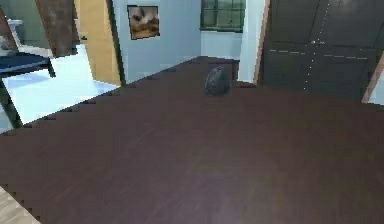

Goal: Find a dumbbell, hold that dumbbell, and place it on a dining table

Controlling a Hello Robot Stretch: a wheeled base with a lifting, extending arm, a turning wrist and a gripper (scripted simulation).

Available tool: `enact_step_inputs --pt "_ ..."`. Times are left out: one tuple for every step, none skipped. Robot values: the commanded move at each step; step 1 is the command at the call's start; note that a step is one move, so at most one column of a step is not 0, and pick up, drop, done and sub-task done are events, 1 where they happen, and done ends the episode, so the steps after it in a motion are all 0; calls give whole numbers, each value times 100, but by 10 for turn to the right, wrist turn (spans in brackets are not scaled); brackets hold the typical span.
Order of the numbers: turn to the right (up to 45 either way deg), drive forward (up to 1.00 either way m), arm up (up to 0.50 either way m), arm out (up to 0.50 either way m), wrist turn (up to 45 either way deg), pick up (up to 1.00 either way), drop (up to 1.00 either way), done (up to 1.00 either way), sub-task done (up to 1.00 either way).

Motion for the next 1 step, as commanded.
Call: enact_step_inputs --pt "-450 0 0 0 0 0 0 0 0"
